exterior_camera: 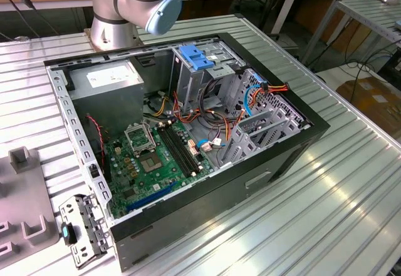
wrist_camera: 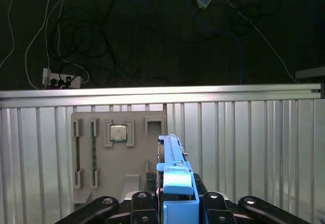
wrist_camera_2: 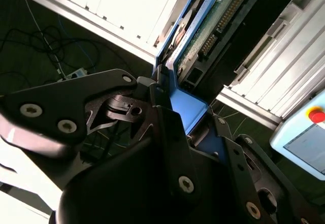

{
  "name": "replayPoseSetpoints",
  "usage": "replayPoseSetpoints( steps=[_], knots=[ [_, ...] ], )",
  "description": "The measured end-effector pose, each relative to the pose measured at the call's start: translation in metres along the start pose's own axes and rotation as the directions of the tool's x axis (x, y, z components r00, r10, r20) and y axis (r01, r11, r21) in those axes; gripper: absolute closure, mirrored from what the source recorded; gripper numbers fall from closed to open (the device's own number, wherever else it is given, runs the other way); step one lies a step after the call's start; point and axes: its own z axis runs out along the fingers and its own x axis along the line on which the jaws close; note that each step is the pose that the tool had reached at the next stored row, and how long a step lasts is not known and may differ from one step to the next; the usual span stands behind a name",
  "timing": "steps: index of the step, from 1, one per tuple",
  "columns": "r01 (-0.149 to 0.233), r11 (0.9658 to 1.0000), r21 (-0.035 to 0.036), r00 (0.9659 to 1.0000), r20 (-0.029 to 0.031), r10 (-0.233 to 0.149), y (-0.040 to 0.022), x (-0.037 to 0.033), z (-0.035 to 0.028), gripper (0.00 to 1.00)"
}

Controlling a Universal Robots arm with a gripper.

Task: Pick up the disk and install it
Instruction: 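Pick up the disk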

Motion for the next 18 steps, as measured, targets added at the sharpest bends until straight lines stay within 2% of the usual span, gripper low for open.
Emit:
replayPoseSetpoints(
  steps=[6,9,11,15,18],
  knots=[
    [0.000,1.0000,-0.0002,1.0000,0.0045,0.000,-0.0002,-0.0006,-0.0118,0.63],
    [0.000,1.0000,-0.0004,1.0000,0.0064,0.000,-0.0002,-0.0008,-0.0150,0.63],
    [0.000,1.0000,-0.0002,1.0000,0.0088,0.000,-0.0003,-0.0008,-0.0150,0.63],
    [0.000,1.0000,-0.0003,1.0000,0.0097,0.000,-0.0003,-0.0008,-0.0151,0.63],
    [0.000,1.0000,-0.0004,1.0000,0.0096,0.000,-0.0052,-0.0009,-0.0150,0.63]
  ],
)
